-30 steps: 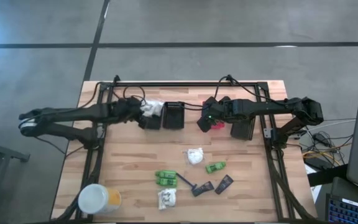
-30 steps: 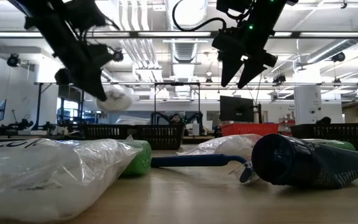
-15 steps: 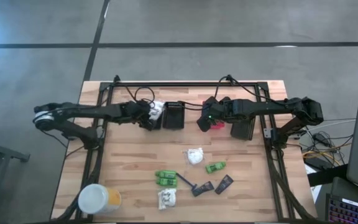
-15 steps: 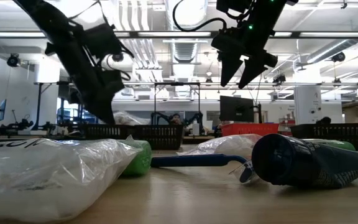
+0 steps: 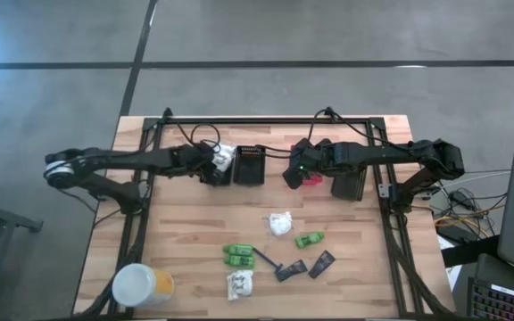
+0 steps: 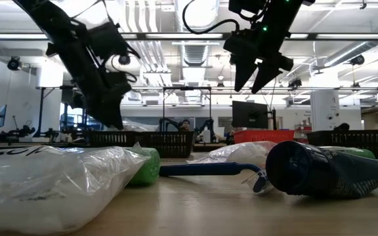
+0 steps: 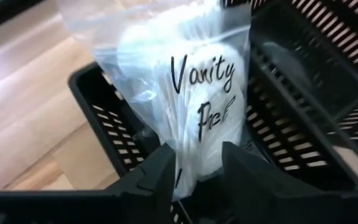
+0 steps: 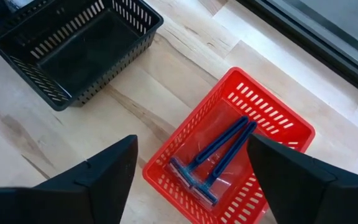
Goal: Pick & Place Travel size toiletries
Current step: Put the white cotton pack into the left black bin
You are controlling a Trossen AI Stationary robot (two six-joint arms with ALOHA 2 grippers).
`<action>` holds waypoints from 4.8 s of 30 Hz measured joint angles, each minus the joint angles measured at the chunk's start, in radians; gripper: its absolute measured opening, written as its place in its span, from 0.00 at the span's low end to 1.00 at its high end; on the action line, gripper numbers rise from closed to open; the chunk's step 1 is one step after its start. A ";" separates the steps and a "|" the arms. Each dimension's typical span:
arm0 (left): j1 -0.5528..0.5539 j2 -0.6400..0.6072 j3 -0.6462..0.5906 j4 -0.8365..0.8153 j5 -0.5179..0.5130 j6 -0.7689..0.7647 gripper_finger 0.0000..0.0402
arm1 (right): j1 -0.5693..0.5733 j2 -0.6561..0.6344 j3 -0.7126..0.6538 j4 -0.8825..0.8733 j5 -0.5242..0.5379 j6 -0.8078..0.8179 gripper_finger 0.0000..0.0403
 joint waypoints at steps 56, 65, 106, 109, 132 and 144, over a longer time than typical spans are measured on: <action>-0.146 -0.320 0.032 -0.143 0.666 0.090 0.42 | 0.245 0.025 -0.076 -0.043 -0.311 0.314 0.87; -0.151 -0.320 0.020 -0.144 0.665 0.106 0.42 | 0.247 0.025 -0.077 -0.041 -0.334 0.386 0.86; -0.908 0.458 0.246 0.263 0.225 -0.718 0.40 | 0.372 0.025 -0.077 -0.039 -0.311 -0.135 0.90; -0.909 0.460 0.246 0.266 0.226 -0.660 0.40 | 0.372 0.025 -0.078 -0.033 -0.311 -0.139 0.90; -0.907 0.455 0.230 0.271 0.256 -0.488 0.40 | 0.371 0.024 -0.086 0.030 -0.310 -0.162 0.90; -0.906 0.460 0.229 0.219 0.218 -0.412 0.40 | 0.371 0.024 -0.095 0.037 -0.309 -0.170 0.90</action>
